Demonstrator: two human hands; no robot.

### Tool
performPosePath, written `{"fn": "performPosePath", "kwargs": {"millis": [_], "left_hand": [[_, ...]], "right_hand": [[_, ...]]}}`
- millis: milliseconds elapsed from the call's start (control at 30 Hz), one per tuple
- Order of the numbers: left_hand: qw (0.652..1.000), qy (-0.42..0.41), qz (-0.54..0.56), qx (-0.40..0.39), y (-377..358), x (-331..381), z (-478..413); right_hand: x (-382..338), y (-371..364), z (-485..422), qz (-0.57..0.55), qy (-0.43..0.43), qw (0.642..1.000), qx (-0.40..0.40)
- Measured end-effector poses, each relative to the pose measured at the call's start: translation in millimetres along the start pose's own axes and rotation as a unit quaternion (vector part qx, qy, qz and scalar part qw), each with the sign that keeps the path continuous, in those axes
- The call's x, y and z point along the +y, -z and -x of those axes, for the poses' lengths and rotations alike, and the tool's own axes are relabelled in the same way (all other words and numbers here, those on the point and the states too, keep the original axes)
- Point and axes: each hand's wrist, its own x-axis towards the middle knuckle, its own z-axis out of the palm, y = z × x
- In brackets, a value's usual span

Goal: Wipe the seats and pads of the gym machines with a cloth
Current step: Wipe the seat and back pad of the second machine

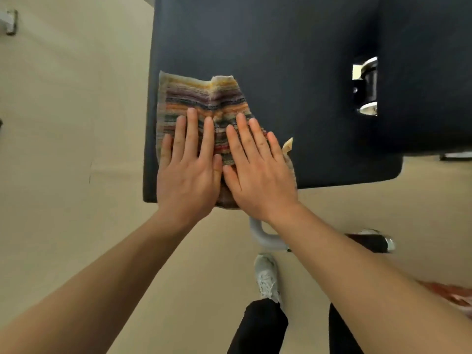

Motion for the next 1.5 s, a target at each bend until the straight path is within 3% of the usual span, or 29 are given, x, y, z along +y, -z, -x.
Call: {"fn": "performPosePath", "kwargs": {"millis": [133,367,533,600,767,867,1033,1233,1400,1500], "left_hand": [[0.999,-0.054,0.004,0.002,-9,44,4],[0.983,-0.179,0.049,-0.002,-30,184,-46],[0.969,-0.24,0.056,0.001,-38,224,-56],[0.965,-0.258,0.046,-0.001,-34,204,-48],[0.97,-0.244,-0.002,0.004,-26,144,-32],[0.97,-0.243,0.005,0.01,-24,156,-49],[0.961,-0.278,0.0,0.008,-28,203,-66],[0.91,-0.412,-0.037,-0.008,-41,179,-11],[0.916,-0.4,-0.031,0.012,-47,201,-11],[0.921,-0.388,-0.025,0.021,-51,229,-24]], "right_hand": [[34,-1,40,-0.009,-0.075,0.997,-0.008],[148,11,74,-0.015,-0.265,0.964,-0.006],[181,6,90,-0.099,-0.334,0.937,0.013],[161,7,91,-0.073,-0.32,0.945,0.003],[107,0,95,-0.045,-0.178,0.983,-0.027],[123,-2,88,-0.043,-0.203,0.978,-0.001],[147,5,92,-0.091,-0.356,0.93,0.027],[142,5,115,-0.256,-0.352,0.899,0.048],[162,2,110,-0.316,-0.335,0.881,0.106],[189,6,102,-0.45,-0.318,0.822,0.142]]}}
